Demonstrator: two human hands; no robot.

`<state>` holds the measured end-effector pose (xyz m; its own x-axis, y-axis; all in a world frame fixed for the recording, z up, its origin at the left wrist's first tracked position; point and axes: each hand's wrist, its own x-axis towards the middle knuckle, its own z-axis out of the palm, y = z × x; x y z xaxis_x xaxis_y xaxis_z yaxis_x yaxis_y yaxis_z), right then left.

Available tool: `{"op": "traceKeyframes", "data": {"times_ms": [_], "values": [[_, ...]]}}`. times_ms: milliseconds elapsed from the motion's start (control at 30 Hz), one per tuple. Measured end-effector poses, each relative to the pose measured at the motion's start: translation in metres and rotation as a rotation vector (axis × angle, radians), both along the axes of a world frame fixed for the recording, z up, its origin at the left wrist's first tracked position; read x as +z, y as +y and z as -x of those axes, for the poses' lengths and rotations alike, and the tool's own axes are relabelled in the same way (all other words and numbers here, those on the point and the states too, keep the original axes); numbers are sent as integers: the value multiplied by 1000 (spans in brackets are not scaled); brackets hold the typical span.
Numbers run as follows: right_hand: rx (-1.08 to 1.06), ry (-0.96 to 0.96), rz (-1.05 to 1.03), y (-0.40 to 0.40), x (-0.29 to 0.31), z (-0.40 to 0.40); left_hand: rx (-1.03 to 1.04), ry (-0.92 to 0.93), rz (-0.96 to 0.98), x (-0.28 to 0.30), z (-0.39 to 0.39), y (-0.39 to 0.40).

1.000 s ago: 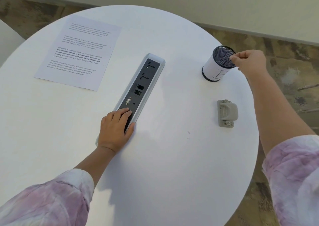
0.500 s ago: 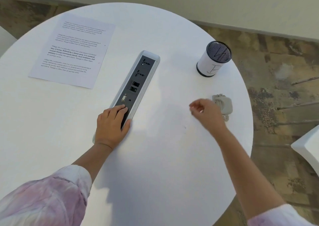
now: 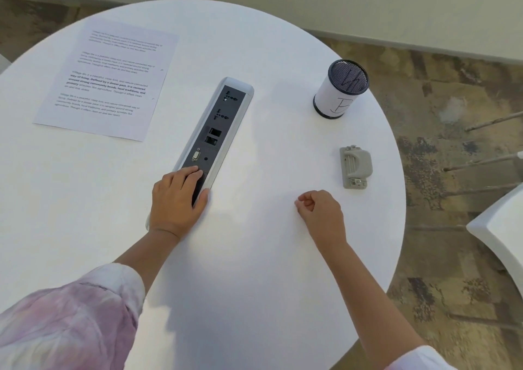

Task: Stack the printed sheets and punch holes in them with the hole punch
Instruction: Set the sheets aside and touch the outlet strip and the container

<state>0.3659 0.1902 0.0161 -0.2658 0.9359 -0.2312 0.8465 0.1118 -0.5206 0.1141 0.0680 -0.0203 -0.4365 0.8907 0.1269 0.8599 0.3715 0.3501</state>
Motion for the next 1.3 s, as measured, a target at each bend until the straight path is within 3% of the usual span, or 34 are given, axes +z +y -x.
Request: {"op": "traceKeyframes", "data": {"times_ms": [300, 533, 600, 733, 900, 1067, 1167, 1300], "values": [[108, -181, -103, -2, -2, 9, -1, 3, -12, -1, 0, 0], [124, -250, -56, 4, -7, 14, 0, 2, -7, -2, 0, 0], [104, -182, 21, 8, -5, 12, 1, -3, -5, -2, 0, 0], [-60, 142, 221, 19, 8, -1, 4, -7, -2, -2, 0, 0], [-187, 327, 310, 28, 24, -5, 5, -11, 5, -2, -1, 0], [-233, 487, 219, 56, 60, 12, 8, -12, 4, -2, 0, 0], [-256, 444, 80, 85, 89, 16, 9, -16, -1, -2, 0, 0], [-342, 512, 76, 131, 112, 24, 8, -12, -6, -2, 0, 0]]}}
